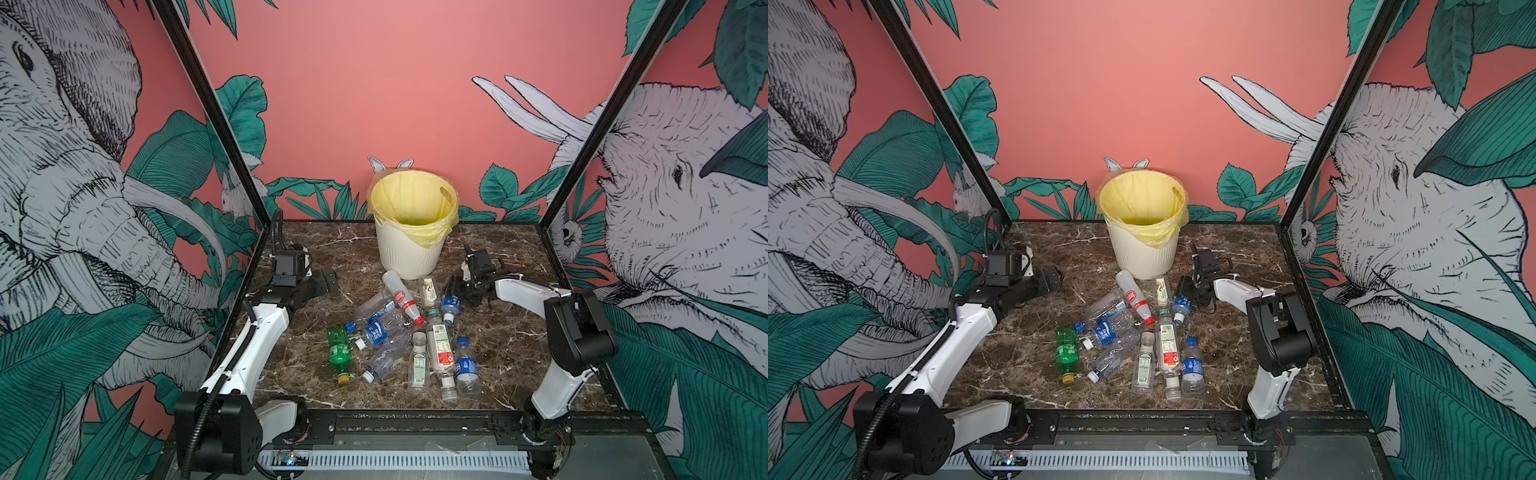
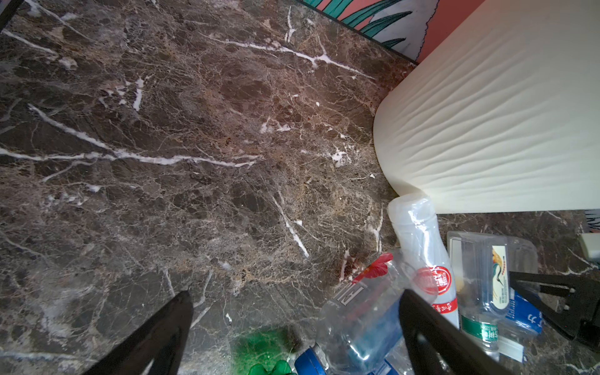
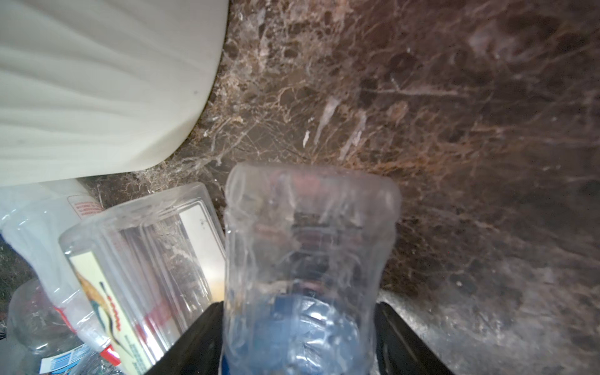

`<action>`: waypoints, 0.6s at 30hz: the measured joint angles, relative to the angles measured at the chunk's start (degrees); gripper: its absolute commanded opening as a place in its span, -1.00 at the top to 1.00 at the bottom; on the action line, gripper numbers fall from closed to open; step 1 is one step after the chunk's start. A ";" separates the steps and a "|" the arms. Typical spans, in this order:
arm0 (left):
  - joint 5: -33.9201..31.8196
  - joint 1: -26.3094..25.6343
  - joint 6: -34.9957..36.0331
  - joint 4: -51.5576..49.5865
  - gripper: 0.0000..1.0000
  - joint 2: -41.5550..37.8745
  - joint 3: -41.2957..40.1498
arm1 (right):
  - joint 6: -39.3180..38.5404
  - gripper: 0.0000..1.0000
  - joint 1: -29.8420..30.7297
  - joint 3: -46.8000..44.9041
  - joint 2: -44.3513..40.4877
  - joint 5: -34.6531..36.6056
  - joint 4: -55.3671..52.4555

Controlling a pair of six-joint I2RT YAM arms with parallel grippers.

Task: Throw the plastic bottles in the bin
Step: Pick up the plastic bottle from the center of the table.

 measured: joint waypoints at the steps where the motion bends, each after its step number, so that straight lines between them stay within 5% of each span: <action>1: 0.00 0.02 -0.02 0.09 -0.99 0.11 0.00 | 0.09 -0.33 0.00 0.00 0.11 0.00 0.11; 18: -0.17 0.44 -0.55 0.90 -0.99 0.17 -1.77 | 0.50 -0.10 -0.02 -0.13 0.09 0.04 1.53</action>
